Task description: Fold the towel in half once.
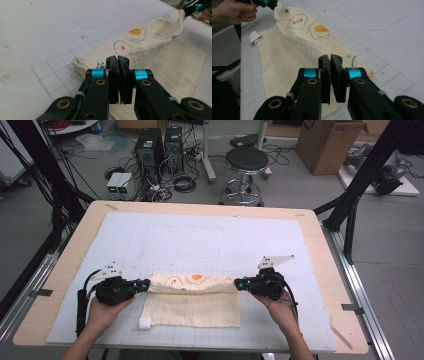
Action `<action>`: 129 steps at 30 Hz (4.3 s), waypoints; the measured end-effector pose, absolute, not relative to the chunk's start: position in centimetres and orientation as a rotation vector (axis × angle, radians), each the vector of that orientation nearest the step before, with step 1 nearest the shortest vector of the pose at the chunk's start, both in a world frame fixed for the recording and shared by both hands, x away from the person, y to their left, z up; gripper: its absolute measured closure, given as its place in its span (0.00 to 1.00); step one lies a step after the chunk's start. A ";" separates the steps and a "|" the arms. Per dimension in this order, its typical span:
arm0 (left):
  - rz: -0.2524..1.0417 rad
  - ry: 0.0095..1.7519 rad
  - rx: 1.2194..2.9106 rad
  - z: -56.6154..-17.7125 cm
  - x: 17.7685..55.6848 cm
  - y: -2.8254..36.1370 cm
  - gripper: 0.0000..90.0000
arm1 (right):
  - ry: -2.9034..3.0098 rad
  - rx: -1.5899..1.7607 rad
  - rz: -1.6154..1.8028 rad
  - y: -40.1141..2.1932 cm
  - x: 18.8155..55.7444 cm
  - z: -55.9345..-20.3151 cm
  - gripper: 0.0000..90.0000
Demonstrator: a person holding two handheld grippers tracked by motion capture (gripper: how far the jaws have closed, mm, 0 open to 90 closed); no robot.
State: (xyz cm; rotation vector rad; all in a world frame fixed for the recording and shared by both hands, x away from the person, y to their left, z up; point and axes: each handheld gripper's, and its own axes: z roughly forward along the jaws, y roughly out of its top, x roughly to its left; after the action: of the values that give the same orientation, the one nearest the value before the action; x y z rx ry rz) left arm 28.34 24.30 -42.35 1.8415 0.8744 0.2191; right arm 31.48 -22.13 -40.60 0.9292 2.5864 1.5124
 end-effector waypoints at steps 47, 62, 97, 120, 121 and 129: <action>0.074 0.741 1.911 -43.4 23.4 24.6 0.83 | 2.696 0.889 1.525 -22.3 26.2 -42.8 0.81; 0.050 0.703 1.981 -43.9 23.6 24.1 0.76 | 2.776 0.810 1.417 -21.6 25.5 -43.4 0.71; 0.091 0.708 1.977 -44.0 23.3 25.0 0.97 | 2.769 0.719 1.446 -21.8 23.8 -42.6 0.95; 0.074 0.648 1.916 -42.4 25.4 21.5 0.86 | 2.714 0.794 1.512 -19.7 26.9 -41.8 0.84; 0.090 0.649 1.920 -42.3 25.6 21.3 0.88 | 2.707 0.804 1.526 -19.6 27.2 -41.6 0.87; 0.160 0.685 1.939 -41.8 27.8 19.1 0.98 | 2.659 0.801 1.543 -17.4 29.7 -40.9 0.99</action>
State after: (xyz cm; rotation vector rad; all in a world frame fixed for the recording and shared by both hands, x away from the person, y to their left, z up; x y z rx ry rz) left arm 27.76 19.14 -41.81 1.9387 0.6847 0.1605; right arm 29.72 -17.44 -40.89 0.8005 2.6587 1.5432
